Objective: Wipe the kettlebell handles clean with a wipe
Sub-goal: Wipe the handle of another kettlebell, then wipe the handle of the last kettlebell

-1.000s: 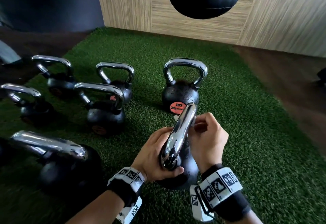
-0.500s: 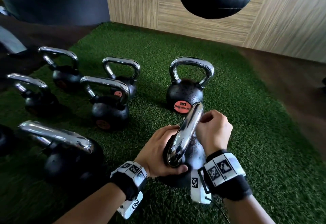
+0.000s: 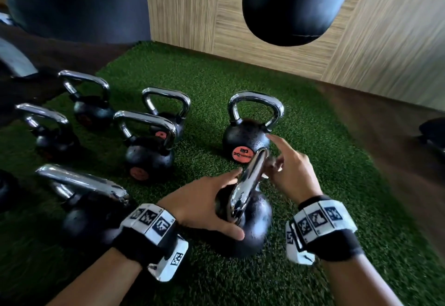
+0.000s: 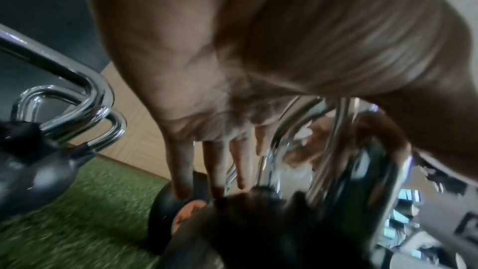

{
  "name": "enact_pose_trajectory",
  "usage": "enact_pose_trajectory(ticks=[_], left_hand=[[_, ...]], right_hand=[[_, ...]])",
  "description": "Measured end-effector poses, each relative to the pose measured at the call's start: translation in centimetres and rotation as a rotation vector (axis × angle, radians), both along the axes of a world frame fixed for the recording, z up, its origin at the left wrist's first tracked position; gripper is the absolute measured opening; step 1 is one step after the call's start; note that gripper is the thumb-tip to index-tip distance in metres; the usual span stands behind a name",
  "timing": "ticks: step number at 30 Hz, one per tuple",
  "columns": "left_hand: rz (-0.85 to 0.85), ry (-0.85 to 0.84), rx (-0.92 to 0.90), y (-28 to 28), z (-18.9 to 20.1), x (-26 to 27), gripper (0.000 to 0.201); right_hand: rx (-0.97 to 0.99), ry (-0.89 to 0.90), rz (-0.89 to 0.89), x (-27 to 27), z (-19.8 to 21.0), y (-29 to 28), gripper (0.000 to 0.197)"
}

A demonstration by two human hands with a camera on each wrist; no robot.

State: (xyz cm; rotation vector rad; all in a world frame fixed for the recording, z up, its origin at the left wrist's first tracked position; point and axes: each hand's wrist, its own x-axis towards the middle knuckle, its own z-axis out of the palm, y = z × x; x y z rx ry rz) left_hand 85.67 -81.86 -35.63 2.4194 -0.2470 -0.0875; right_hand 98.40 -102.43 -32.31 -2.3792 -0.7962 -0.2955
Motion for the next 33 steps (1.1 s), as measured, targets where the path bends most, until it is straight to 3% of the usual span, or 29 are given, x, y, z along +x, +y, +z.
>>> enact_pose_trajectory(ticks=[2, 5, 11, 14, 17, 20, 27, 33], left_hand=[[0.068, -0.112, -0.017, -1.3, 2.0, -0.5, 0.122], [0.167, -0.268, 0.044, -3.9, 3.6, -0.6, 0.096], [0.187, -0.135, 0.002, -4.5, 4.2, -0.3, 0.101], [0.133, -0.091, 0.077, -3.1, 4.9, 0.6, 0.1], [0.081, -0.063, 0.225, -1.5, 5.8, 2.2, 0.1], [0.064, -0.06, 0.345, -0.8, 6.6, 3.9, 0.093], [-0.08, -0.08, 0.405, -0.1, 6.8, 6.6, 0.082], [-0.074, -0.102, 0.382, 0.4, 6.4, 6.6, 0.088]], right_hand=[[-0.188, 0.004, 0.049, 0.9, 1.7, 0.3, 0.066], [-0.336, -0.003, 0.095, 1.3, 3.1, 0.9, 0.04], [-0.401, 0.0, 0.113, 0.4, 4.7, 1.0, 0.011], [-0.467, 0.04, 0.077, 0.0, 5.3, 0.3, 0.008], [-0.519, 0.105, 0.044, -0.7, 5.7, -1.6, 0.028], [-0.534, 0.135, 0.015, -1.8, 5.4, -3.3, 0.03], [-0.437, 0.142, -0.04, -4.1, 3.5, -5.2, 0.024], [-0.375, 0.159, 0.013, -4.2, 3.4, -5.2, 0.015]])
